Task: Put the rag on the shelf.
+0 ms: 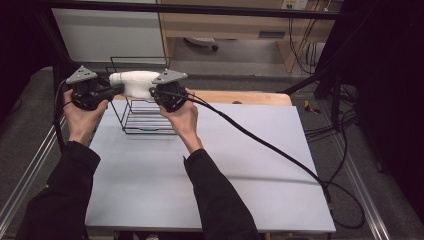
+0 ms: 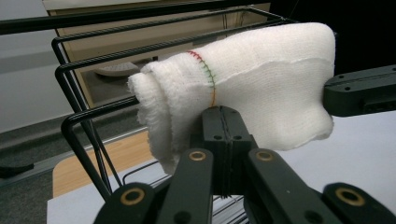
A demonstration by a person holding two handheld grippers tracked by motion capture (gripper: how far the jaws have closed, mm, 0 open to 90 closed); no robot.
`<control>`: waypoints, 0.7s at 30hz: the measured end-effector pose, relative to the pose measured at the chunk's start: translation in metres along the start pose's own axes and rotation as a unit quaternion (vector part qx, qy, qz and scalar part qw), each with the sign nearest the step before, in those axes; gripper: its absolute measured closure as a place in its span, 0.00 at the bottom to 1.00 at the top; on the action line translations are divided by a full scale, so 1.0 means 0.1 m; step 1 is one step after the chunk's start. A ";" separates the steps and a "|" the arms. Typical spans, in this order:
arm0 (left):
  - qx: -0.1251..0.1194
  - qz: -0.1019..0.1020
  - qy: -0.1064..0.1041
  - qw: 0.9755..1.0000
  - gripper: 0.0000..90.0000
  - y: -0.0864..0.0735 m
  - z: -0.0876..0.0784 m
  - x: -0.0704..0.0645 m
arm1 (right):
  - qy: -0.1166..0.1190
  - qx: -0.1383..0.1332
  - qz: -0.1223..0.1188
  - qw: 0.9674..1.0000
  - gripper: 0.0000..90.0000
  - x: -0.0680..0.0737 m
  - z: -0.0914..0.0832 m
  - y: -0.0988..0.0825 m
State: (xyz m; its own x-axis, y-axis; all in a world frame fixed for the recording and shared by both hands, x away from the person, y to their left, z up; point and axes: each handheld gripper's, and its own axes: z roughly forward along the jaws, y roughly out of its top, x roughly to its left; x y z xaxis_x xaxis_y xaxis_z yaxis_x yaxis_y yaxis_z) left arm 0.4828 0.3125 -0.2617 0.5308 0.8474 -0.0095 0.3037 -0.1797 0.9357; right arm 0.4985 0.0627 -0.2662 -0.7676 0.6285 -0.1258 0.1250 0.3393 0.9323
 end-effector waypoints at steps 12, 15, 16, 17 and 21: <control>0.007 -0.003 -0.020 1.000 0.79 -0.07 -0.20 -0.05 | 0.020 -0.001 0.019 1.000 0.64 -0.05 -0.33 0.03; 0.007 -0.006 -0.033 0.999 0.70 -0.14 -0.24 -0.08 | 0.018 0.012 0.028 0.999 0.53 -0.09 -0.41 -0.03; 0.007 -0.005 -0.036 0.999 0.67 -0.17 -0.25 -0.09 | 0.017 0.014 0.028 0.999 0.49 -0.11 -0.44 -0.06; 0.010 -0.003 -0.038 0.999 0.64 -0.20 -0.25 -0.11 | 0.017 0.017 0.031 0.999 0.46 -0.12 -0.47 -0.09; 0.032 0.004 -0.041 0.999 0.53 -0.35 -0.26 -0.17 | 0.013 0.024 0.044 0.999 0.34 -0.18 -0.59 -0.22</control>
State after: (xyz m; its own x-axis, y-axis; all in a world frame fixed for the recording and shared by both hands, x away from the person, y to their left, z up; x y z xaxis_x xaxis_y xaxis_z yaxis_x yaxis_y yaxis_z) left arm 0.4425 0.3169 -0.2850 0.5953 0.8028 -0.0340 0.3476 -0.2192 0.9117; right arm 0.4724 0.0026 -0.2644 -0.7678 0.6397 -0.0355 0.2223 0.3179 0.9217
